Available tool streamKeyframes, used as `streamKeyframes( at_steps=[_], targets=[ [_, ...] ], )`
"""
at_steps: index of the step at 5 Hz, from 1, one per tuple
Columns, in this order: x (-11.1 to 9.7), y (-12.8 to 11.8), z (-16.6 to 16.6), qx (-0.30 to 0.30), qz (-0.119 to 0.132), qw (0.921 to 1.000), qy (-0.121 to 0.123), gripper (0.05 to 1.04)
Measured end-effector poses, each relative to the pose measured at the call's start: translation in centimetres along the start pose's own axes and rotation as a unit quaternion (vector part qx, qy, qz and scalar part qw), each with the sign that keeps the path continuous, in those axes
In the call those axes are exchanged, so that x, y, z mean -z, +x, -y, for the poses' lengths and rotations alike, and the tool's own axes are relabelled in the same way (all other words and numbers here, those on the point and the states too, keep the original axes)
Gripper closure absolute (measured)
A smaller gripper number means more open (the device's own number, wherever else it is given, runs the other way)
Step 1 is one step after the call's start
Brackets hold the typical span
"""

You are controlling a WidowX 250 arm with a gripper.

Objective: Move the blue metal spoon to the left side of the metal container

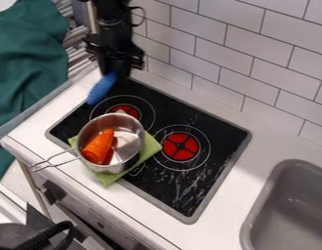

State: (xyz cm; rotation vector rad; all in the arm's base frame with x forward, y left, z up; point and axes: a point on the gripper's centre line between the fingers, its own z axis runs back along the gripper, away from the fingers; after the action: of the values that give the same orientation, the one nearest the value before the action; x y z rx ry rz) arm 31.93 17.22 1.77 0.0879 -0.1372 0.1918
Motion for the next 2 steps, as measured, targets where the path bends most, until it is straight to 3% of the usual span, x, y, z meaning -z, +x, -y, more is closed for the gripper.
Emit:
streamKeyframes(
  at_steps=[1,2],
  targets=[
    [0.76,0.02,-2.74,0.005,0.022,0.9997,-0.001,0.762],
    [1.61,-0.16,-3.39,0.044,0.029,0.9985,-0.013,0.762]
  ],
)
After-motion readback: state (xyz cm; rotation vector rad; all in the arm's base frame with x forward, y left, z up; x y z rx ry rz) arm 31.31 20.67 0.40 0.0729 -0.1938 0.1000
